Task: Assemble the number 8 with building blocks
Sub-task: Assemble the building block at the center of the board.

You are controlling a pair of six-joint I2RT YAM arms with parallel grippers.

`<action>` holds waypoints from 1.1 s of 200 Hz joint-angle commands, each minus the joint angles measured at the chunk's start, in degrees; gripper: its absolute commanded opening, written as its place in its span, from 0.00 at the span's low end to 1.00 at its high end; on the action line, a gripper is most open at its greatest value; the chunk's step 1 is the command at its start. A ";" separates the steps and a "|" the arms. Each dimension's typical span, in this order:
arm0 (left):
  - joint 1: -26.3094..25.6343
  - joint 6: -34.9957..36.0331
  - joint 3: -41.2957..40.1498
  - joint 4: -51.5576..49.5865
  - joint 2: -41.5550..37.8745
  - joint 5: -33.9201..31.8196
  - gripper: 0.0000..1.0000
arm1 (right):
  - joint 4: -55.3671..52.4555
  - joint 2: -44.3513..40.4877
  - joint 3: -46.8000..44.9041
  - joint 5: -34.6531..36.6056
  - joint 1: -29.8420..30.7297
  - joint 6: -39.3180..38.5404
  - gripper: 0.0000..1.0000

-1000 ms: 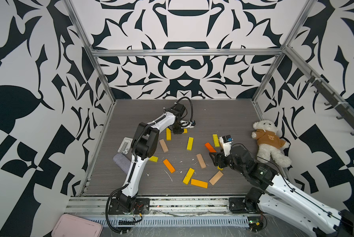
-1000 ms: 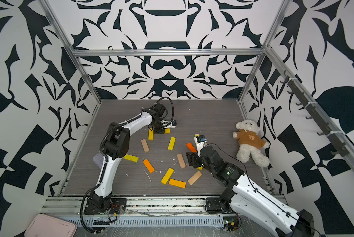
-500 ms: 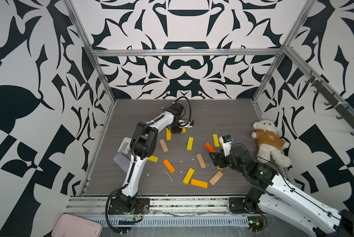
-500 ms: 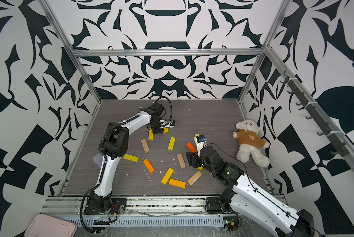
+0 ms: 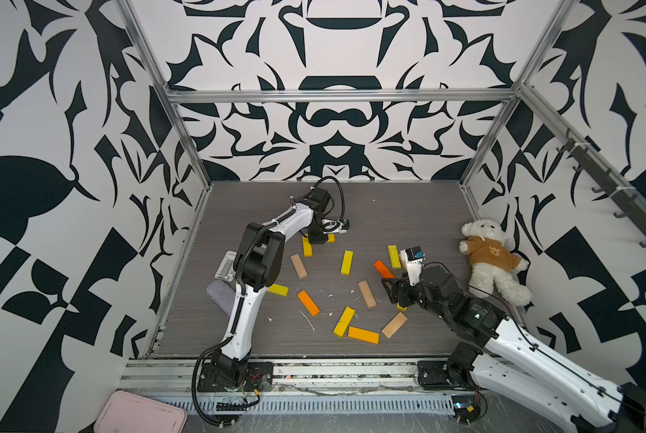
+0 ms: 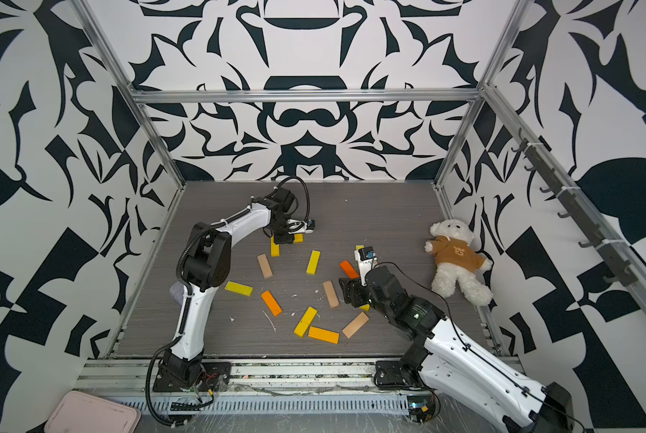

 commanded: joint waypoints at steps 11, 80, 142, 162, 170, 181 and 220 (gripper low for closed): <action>0.57 1.49 -1.23 -2.44 -0.70 -1.25 0.35 | 1.47 -0.27 1.84 0.18 0.22 0.91 0.76; -1.29 -6.49 -0.58 1.19 -4.39 -1.66 0.62 | 3.08 2.45 2.57 -0.08 0.21 0.45 0.76; -3.54 -38.34 -10.34 7.67 -17.35 -2.71 0.75 | 6.75 13.39 8.14 0.27 0.13 -0.23 0.78; -3.71 -49.90 -15.80 9.31 -22.26 -5.50 0.76 | 8.99 18.63 10.87 -1.35 -0.83 -0.38 0.79; -3.68 -54.81 -17.59 9.26 -23.71 -6.09 0.76 | 10.02 21.04 12.21 -3.41 -1.58 -0.35 0.79; -3.72 -60.01 -20.02 8.94 -25.04 -5.09 0.76 | 11.76 24.28 13.90 -6.17 -2.70 -0.05 0.79; -3.82 -76.79 -26.67 8.50 -26.54 -5.63 0.75 | 18.14 35.78 18.70 -13.82 -7.56 3.74 0.70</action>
